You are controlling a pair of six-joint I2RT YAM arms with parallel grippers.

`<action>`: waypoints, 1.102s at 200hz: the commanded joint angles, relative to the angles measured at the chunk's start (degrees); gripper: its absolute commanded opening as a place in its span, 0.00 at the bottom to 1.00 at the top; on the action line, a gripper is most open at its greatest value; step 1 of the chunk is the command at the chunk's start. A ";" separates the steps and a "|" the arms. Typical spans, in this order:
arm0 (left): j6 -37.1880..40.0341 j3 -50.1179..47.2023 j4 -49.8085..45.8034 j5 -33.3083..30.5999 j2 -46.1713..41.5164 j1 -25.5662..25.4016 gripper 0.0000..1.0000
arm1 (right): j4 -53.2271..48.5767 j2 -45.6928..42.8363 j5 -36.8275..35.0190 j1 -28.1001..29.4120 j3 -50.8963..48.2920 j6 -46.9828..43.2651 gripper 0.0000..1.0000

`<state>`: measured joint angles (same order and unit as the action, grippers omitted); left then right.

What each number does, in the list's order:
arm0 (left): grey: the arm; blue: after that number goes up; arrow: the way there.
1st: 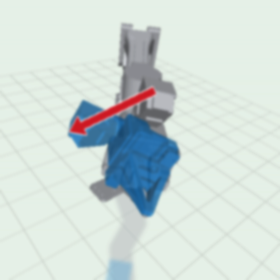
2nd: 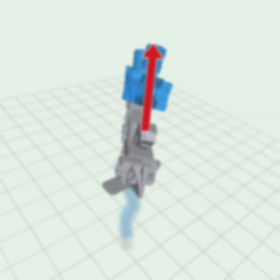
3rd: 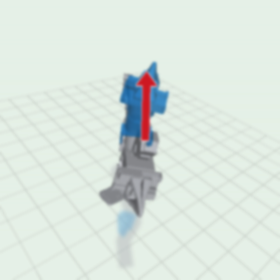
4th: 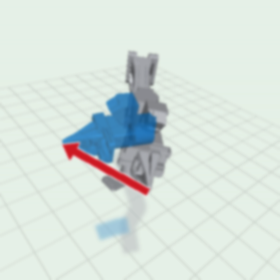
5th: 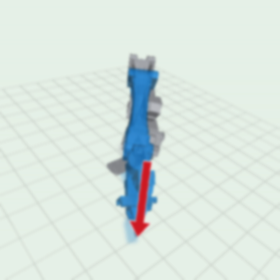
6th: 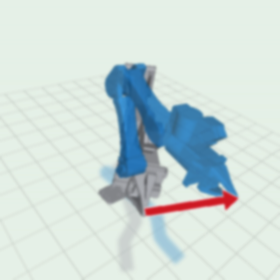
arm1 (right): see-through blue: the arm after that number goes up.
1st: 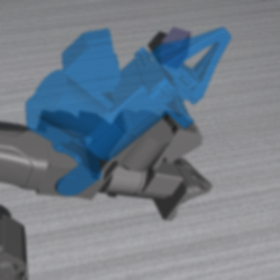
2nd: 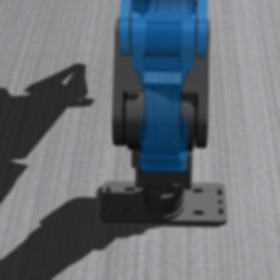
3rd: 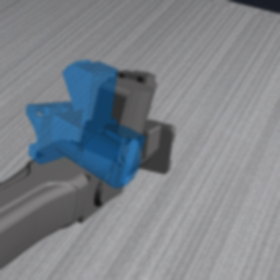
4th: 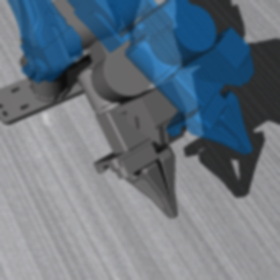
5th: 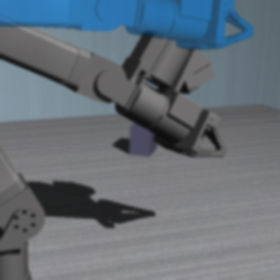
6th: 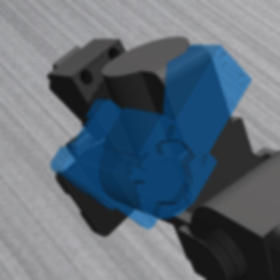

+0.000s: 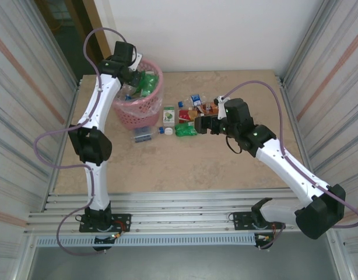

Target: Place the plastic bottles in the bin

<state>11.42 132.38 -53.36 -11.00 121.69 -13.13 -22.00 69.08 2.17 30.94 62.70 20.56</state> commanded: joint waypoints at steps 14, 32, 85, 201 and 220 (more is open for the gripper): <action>-4.26 -1.18 -1.40 1.77 -5.32 0.21 0.51 | -2.08 -1.00 -0.69 -1.70 -0.57 1.86 0.98; -5.33 -0.17 -1.30 2.10 -7.28 -0.03 0.54 | -2.18 -1.47 -0.51 -2.32 -0.75 1.51 0.98; -9.27 -1.47 -0.33 4.59 -16.14 -1.61 0.64 | -3.47 -1.81 0.60 -4.61 -0.30 0.57 0.98; -40.19 -63.78 26.41 7.15 -61.81 -4.27 0.99 | -6.31 2.42 2.36 -4.06 1.29 -5.09 0.98; -48.41 -72.53 28.89 5.66 -66.70 -5.29 0.99 | -5.91 2.65 2.14 -4.13 1.20 -4.92 0.98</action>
<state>-22.96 67.79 -31.42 -4.93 59.68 -17.41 -27.35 71.46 4.34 26.39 62.63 17.26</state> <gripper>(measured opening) 0.987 0.978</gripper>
